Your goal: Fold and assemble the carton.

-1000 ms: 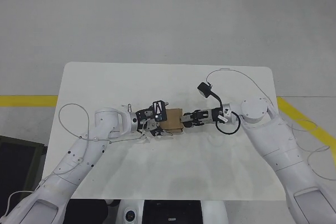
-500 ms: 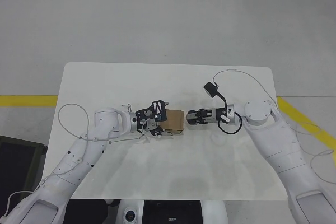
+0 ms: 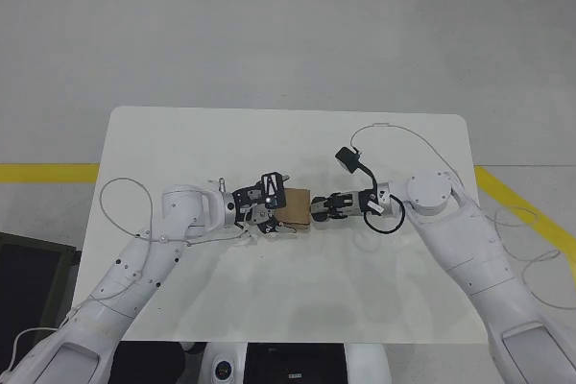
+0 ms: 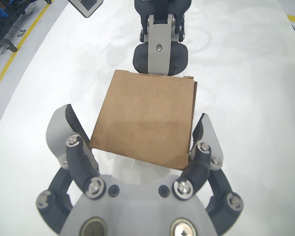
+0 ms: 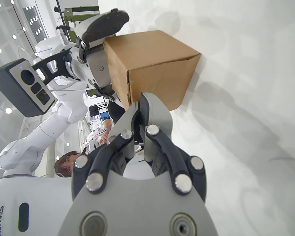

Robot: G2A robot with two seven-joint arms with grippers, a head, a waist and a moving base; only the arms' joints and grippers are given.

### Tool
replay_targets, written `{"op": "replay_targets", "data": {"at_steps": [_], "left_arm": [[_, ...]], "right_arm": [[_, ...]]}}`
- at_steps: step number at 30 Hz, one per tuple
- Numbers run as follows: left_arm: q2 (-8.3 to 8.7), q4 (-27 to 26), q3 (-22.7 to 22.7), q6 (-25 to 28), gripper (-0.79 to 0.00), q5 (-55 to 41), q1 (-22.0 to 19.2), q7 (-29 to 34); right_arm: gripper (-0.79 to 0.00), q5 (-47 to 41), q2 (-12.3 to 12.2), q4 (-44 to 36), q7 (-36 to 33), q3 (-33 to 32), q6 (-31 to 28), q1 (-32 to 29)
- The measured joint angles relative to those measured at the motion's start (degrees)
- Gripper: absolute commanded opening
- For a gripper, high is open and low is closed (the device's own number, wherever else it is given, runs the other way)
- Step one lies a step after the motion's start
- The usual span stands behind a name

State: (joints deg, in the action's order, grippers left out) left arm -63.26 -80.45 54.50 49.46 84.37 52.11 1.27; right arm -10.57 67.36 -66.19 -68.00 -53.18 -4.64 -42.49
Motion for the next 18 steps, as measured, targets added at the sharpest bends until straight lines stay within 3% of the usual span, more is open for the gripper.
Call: {"op": "replay_targets", "data": {"at_steps": [9, 18], "left_arm": [[0.03, 0.05, 0.43, 0.17, 0.0, -0.71, 0.11, 0.11], [1.0, -0.88, 4.8, 7.39, 0.0, -10.81, 0.85, 2.11]], "right_arm": [[-0.785, 0.03, -0.33, -0.21, -0.68, -1.07, -0.21, 0.37], [-0.785, -0.01, -1.53, -2.92, 0.35, -4.82, -3.66, -1.68]]}}
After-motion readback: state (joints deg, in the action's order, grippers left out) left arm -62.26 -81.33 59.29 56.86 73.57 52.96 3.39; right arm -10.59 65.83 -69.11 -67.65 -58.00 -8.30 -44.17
